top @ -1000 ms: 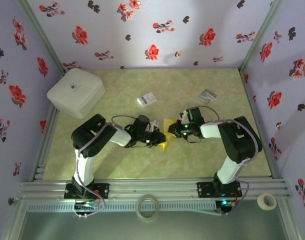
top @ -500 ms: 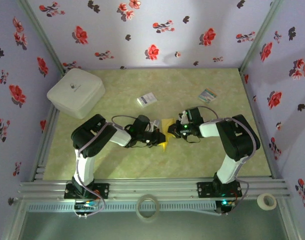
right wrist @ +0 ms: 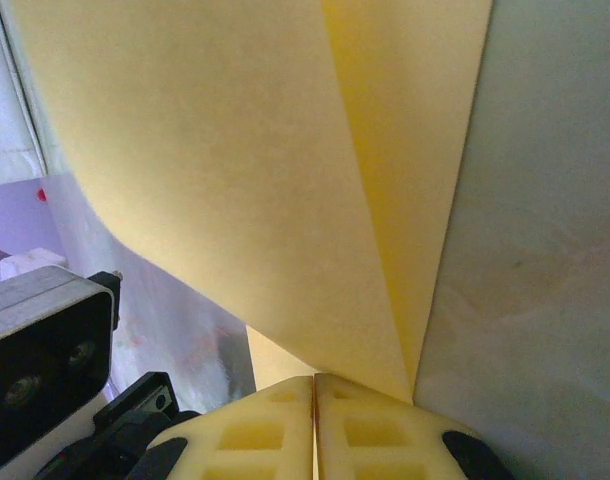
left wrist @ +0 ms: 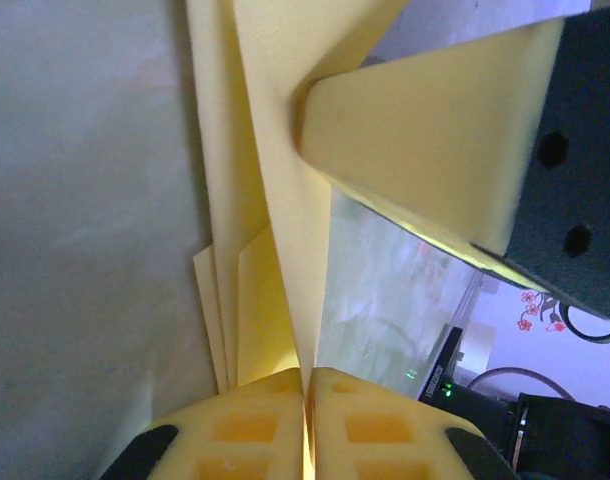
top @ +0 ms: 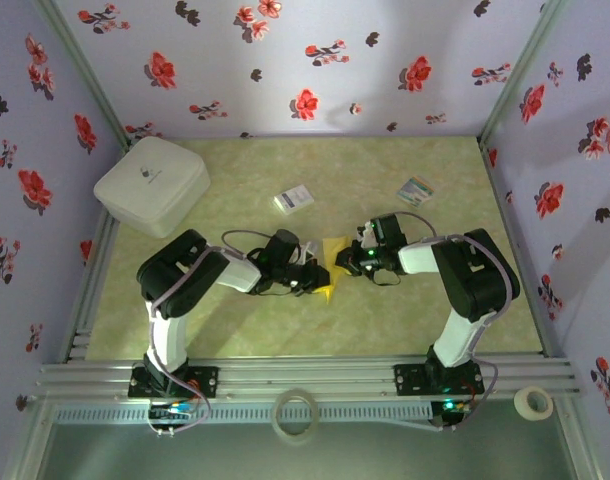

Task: Fold a paper plane with a square sheet of paper (pick it up from the middle)
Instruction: Fold the wing for the fifth time at the center of the table.

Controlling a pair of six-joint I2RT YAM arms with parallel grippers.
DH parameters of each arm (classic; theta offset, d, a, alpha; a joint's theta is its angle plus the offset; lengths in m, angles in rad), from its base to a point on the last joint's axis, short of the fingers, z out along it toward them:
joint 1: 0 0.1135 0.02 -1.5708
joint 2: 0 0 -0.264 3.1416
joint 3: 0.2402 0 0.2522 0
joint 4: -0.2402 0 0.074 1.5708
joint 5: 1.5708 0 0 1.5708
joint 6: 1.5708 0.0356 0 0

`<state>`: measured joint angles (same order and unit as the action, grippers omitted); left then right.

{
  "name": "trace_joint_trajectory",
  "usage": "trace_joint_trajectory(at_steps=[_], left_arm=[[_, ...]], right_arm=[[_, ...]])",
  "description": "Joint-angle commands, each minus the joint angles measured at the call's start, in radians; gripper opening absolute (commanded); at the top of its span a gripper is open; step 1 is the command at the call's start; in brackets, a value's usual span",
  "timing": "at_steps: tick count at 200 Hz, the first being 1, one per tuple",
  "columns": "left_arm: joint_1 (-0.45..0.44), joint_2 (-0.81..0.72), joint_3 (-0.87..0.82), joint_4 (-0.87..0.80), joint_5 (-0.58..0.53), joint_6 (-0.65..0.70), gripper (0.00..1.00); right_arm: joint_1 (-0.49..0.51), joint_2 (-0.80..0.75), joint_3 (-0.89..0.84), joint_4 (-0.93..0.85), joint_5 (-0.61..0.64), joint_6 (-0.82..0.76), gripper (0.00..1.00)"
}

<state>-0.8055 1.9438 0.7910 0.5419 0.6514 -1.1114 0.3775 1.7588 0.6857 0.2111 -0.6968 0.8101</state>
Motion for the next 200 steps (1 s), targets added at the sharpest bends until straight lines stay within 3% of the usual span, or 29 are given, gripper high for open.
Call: trace_joint_trajectory(at_steps=[1,60,80,200], left_arm=[[-0.016,-0.024,-0.026,-0.074,-0.001,0.030,0.08],[-0.020,-0.023,-0.027,-0.092,0.011,0.037,0.00],[-0.020,-0.029,-0.029,-0.100,0.008,0.041,0.08],[-0.043,-0.068,0.024,-0.312,-0.037,0.139,0.16]], right_arm=[[-0.004,0.025,0.009,-0.050,0.042,-0.032,0.10],[-0.003,0.030,0.013,-0.071,0.051,-0.040,0.10],[-0.002,0.027,0.015,-0.073,0.052,-0.041,0.10],[-0.001,0.022,0.014,-0.085,0.057,-0.045,0.10]])
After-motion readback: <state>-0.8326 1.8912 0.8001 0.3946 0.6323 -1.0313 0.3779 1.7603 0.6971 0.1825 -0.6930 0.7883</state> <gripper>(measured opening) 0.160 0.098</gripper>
